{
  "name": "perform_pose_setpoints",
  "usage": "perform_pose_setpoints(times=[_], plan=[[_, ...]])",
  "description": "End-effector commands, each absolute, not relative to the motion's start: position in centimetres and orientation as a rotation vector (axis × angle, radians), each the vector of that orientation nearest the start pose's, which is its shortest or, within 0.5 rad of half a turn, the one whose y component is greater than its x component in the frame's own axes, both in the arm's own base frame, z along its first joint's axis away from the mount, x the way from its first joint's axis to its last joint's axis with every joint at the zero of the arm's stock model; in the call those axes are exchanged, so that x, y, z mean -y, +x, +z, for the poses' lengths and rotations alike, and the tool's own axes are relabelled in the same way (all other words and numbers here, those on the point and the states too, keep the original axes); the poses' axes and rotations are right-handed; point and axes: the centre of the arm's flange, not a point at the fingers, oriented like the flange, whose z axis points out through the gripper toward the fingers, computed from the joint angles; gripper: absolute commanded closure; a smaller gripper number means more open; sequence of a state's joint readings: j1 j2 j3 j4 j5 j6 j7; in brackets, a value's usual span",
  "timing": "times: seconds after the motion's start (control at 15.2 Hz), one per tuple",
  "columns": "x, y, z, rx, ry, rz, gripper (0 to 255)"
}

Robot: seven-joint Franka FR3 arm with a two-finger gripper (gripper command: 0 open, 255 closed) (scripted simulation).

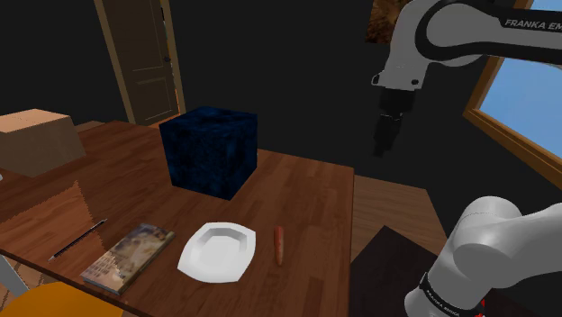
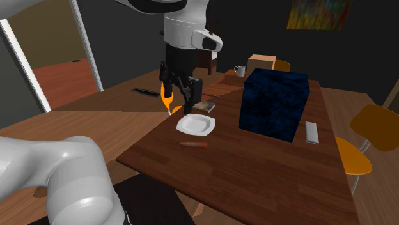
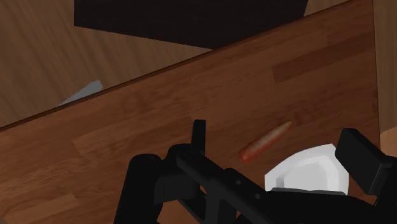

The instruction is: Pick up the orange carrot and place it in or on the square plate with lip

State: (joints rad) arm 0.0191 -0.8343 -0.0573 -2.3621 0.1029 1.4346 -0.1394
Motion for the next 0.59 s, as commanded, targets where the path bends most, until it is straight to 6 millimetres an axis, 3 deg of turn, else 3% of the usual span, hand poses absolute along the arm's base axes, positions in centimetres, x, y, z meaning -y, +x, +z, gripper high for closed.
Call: perform_pose_setpoints(times=[0.0,0.53], plan=[[0.4,27.9,59.1,0.196,-2.981,0.123,0],[-6.6,29.5,51.3,-0.119,-3.023,0.076,0]])
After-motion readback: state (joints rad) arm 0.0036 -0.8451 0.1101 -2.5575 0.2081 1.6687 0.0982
